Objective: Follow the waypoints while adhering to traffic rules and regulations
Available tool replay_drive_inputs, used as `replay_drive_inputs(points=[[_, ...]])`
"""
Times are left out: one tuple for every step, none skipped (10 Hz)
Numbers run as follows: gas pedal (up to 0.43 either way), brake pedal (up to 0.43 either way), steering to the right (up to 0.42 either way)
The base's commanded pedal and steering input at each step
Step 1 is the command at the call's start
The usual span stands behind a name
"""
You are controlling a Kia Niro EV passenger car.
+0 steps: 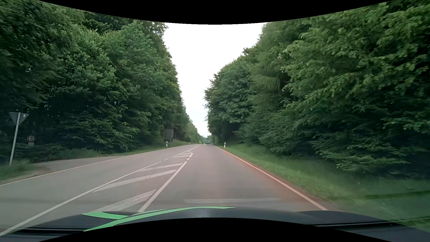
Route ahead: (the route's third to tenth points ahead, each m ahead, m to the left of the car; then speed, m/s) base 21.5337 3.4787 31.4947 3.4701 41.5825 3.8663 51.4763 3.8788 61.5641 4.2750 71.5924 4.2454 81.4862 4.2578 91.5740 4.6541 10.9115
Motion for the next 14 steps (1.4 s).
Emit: replay_drive_inputs(points=[[0.299,0.000,-0.011],[0.299,0.000,-0.011],[0.299,0.000,-0.011],[0.299,0.000,-0.011],[0.299,0.000,-0.010],[0.299,0.000,-0.008],[0.287,0.000,-0.008],[0.287,0.000,-0.007],[0.280,0.000,-0.007],[0.268,0.000,-0.007],[0.248,0.000,-0.006],[0.248,0.000,-0.006],[0.240,0.000,-0.006],[0.240,0.000,-0.006]])
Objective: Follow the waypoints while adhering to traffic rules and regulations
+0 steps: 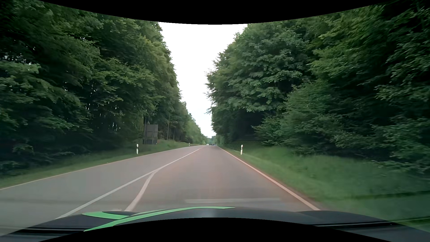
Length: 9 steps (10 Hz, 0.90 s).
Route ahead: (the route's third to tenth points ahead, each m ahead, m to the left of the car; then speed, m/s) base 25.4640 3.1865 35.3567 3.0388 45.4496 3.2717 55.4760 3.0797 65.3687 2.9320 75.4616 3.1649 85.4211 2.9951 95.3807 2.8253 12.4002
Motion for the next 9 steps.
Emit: replay_drive_inputs(points=[[0.228,0.000,-0.006],[0.228,0.000,-0.006],[0.228,0.000,-0.005],[0.228,0.000,-0.003],[0.228,0.000,-0.002],[0.228,0.000,0.002],[0.228,0.000,0.005],[0.228,0.000,0.005],[0.228,0.000,0.005]])
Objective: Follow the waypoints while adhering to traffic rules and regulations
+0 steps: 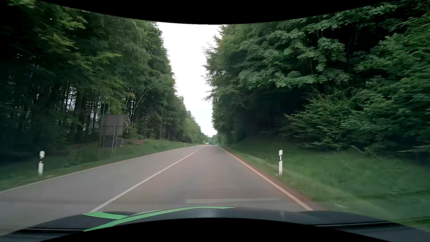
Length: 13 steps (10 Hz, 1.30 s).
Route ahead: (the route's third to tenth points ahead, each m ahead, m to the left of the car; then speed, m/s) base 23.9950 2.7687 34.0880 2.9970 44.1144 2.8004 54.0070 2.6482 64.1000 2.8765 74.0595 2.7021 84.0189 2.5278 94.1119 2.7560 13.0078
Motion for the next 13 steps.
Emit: replay_drive_inputs(points=[[0.228,0.000,0.005],[0.240,0.000,0.005],[0.248,0.000,0.004],[0.248,0.000,0.004],[0.260,0.000,0.003],[0.260,0.000,0.003],[0.260,0.000,0.003],[0.260,0.000,0.003],[0.260,0.000,0.002],[0.260,0.000,0.003],[0.260,0.000,0.002],[0.260,0.000,0.001],[0.260,0.000,0.001]])
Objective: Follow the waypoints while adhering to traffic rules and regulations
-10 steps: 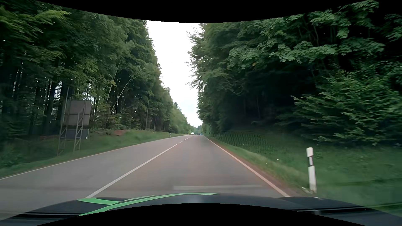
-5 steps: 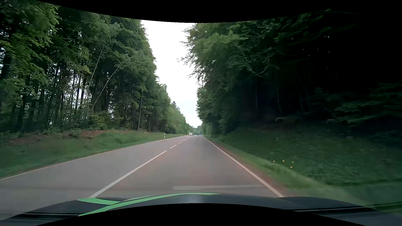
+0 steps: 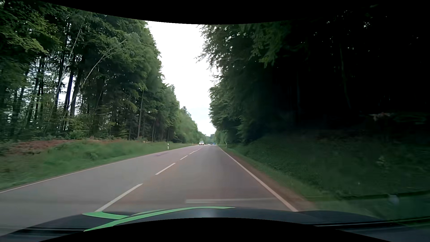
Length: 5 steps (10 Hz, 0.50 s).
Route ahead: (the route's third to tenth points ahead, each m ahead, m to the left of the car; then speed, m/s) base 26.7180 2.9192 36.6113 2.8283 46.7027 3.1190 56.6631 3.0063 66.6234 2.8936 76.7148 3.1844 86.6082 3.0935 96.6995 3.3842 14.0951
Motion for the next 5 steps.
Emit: replay_drive_inputs(points=[[0.260,0.000,0.001],[0.260,0.000,0.001],[0.260,0.000,0.001],[0.260,0.000,0.001],[0.260,0.000,0.001]])
